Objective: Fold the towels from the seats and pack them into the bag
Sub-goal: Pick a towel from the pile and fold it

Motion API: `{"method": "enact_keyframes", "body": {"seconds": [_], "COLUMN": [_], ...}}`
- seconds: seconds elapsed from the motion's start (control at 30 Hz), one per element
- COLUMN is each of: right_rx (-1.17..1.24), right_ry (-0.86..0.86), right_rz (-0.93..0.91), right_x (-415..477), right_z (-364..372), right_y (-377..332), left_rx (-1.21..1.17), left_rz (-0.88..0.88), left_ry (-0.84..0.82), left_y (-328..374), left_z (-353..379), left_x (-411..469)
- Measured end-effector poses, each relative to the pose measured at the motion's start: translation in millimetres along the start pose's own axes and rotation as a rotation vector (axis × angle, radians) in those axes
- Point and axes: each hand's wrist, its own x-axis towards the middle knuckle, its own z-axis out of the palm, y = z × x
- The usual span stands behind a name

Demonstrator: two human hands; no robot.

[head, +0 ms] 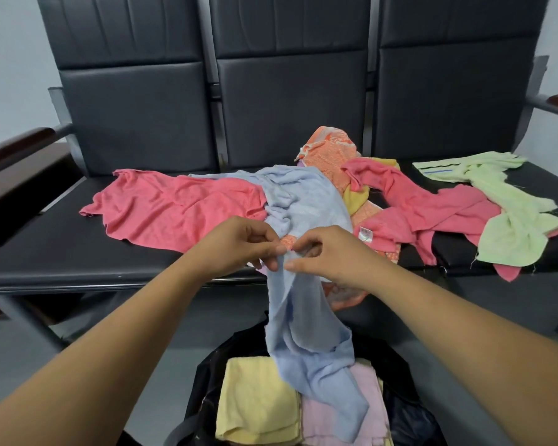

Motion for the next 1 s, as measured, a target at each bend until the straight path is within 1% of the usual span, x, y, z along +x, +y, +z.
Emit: {"method": "enact_keyframes", "body": {"seconds": [0.1,0.17,0.23,0.3,0.33,0.4,0.5,0.67,0.77,0.83,0.87,0.93,0.97,1.0], "right_rx": [0.117,0.137,0.159,0.244,0.282,0.293,0.248,0.385,0.428,0.431,0.459,0.610,0.721,0.845], "right_ry": [-0.029,-0.050,-0.039,0.015,0.044,0.089,0.163,0.295,0.395,0.452,0.472,0.481,0.460,0.404], "right_rz": [-0.047,-0.053,-0.055,-0.033,-0.023,-0.009,0.046,0.158,0.172,0.135,0.107,0.031,-0.023,-0.082], "right_x": [0,-2,-5,-7,-8,-12,-19,-34,-38,-36,-35,-37,-42,-48], "right_z": [-1,-7,-15,-26,-32,-43,-52,-66,-81,-102,-115,-145,-159,-174], "right_y": [2,1,-1,-2,-2,-1,8,17,1,-22,-39,-76,-98,-115], "left_rx": [0.039,0.136,0.338,0.560,0.628,0.670,0.692,0.622,0.555,0.556,0.528,0.353,0.195,-0.005], "left_rz": [0.001,-0.023,-0.037,-0.065,-0.089,-0.131,-0.152,-0.111,-0.033,0.028,0.046,0.113,0.174,0.253], "left_ry": [-0.024,-0.033,-0.080,-0.149,-0.172,-0.156,-0.113,0.017,0.220,0.378,0.427,0.473,0.476,0.455], "left_y": [0,-2,-7,-15,-20,-24,-18,4,33,64,85,126,148,170], "left_z": [1,-1,-6,-10,-11,-14,-20,-21,-21,-32,-40,-61,-71,-80], "left_x": [0,2,2,2,2,0,-5,-15,-12,-11,-12,-16,-20,-28]}}
